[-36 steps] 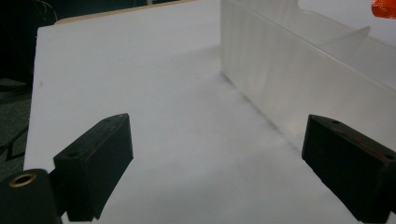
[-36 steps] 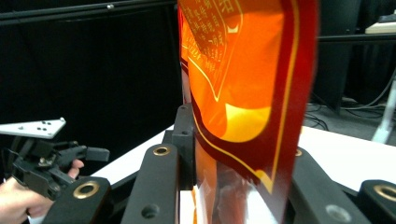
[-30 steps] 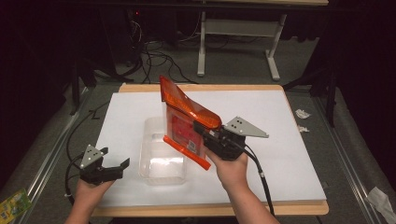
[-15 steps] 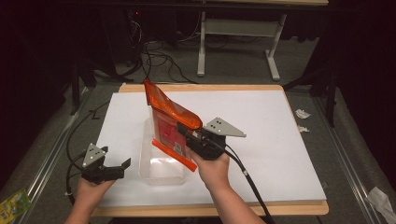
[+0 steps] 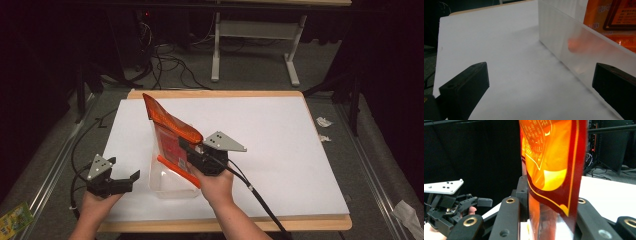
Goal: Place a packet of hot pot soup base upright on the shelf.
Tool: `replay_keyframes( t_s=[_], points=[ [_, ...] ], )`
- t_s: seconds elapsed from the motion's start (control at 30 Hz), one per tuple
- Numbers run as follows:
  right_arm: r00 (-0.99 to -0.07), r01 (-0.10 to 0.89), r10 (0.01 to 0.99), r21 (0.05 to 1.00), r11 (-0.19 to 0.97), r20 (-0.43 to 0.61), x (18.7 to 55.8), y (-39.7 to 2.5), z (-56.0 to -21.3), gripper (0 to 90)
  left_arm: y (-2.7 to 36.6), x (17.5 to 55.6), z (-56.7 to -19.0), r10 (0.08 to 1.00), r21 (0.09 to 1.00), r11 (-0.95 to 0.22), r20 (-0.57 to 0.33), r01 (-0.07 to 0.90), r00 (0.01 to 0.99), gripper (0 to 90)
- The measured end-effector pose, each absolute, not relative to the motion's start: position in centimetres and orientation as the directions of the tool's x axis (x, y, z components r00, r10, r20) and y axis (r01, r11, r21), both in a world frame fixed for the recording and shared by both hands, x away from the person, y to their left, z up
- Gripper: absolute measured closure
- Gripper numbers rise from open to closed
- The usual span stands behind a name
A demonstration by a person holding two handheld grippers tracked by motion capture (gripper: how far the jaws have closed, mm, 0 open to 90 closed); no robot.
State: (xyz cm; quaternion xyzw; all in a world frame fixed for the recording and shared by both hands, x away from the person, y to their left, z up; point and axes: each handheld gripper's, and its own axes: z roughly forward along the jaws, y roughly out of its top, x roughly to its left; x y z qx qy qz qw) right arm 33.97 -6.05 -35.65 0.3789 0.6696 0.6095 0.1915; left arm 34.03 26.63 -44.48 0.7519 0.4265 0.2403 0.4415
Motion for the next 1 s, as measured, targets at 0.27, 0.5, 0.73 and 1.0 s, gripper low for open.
replay_keyframes(
  t_s=[0.27, 0.5, 0.73, 1.0],
  points=[
    [-0.621, 0.290, 0.756, 0.957, -0.025, 0.209, 34.4, -5.6, -37.1, 72.6, 26.6, 34.0, -44.5, 0.852, 0.868, -0.251, -0.011, 0.428, 0.523, 1.8],
    [-0.616, 0.297, 0.760, 0.955, -0.022, 0.209, 34.5, -5.3, -38.0, 72.5, 26.8, 34.0, -44.5, 0.855, 0.869, -0.242, -0.019, 0.431, 0.519, 1.9],
    [-0.625, 0.286, 0.756, 0.958, -0.011, 0.195, 34.6, -5.5, -38.2, 72.4, 26.7, 34.0, -44.5, 0.855, 0.870, -0.242, -0.018, 0.430, 0.519, 2.1],
    [-0.623, 0.292, 0.759, 0.956, -0.002, 0.191, 34.9, -5.3, -38.7, 72.4, 26.7, 34.0, -44.5, 0.853, 0.867, -0.245, -0.020, 0.434, 0.522, 2.2]
  ],
)
